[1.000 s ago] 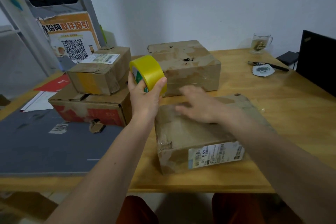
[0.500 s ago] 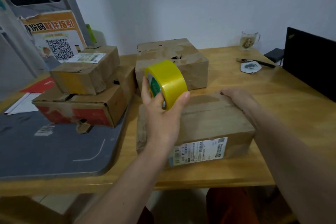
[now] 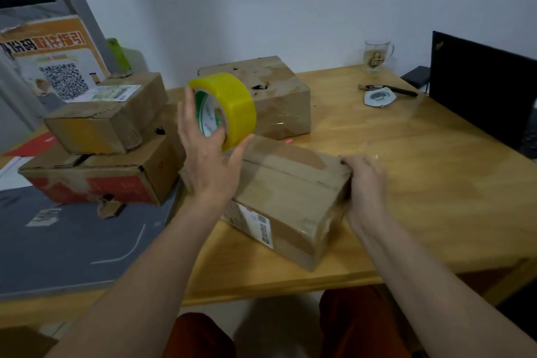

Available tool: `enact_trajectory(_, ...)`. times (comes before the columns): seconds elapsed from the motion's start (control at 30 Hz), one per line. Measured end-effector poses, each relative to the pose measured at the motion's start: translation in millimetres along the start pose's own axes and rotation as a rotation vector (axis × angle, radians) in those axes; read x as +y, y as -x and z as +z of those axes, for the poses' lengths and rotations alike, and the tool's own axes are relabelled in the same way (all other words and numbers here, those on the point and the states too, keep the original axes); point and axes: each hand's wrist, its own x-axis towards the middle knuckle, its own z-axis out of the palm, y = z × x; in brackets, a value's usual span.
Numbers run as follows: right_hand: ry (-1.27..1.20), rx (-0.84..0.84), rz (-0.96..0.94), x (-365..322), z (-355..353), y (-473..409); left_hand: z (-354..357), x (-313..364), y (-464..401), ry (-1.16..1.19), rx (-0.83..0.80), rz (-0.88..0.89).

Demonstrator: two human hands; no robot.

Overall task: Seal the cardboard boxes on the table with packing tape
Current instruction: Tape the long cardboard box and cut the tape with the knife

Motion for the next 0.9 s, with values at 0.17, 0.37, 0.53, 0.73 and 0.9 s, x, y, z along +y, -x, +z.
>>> enact_trajectory(0.17,0.144,0.003,-0.148,20.7,5.5,33.3,-6.5,-12.9,-19.7,-0.193,-0.053,0.074)
enact_trajectory(0.37,0.255,-0.327,-0.085,-5.8,13.8,27.7,-30.2,34.2,-25.5,0.420,-0.222,-0.096)
enact_trajectory(0.53,-0.059,-0.584,-0.039,-50.7,33.3,7.1,-61.5,75.6,-18.9,1.045,-0.742,-0.419)
enact_trajectory(0.73,-0.078,-0.585,-0.123,-52.9,41.0,15.2,-66.2,83.4,2.1,1.054,-0.850,-0.582)
enact_trajectory(0.9,-0.177,-0.507,-0.147,-54.7,39.8,11.0,-68.2,76.6,11.1,1.445,-0.740,-1.001)
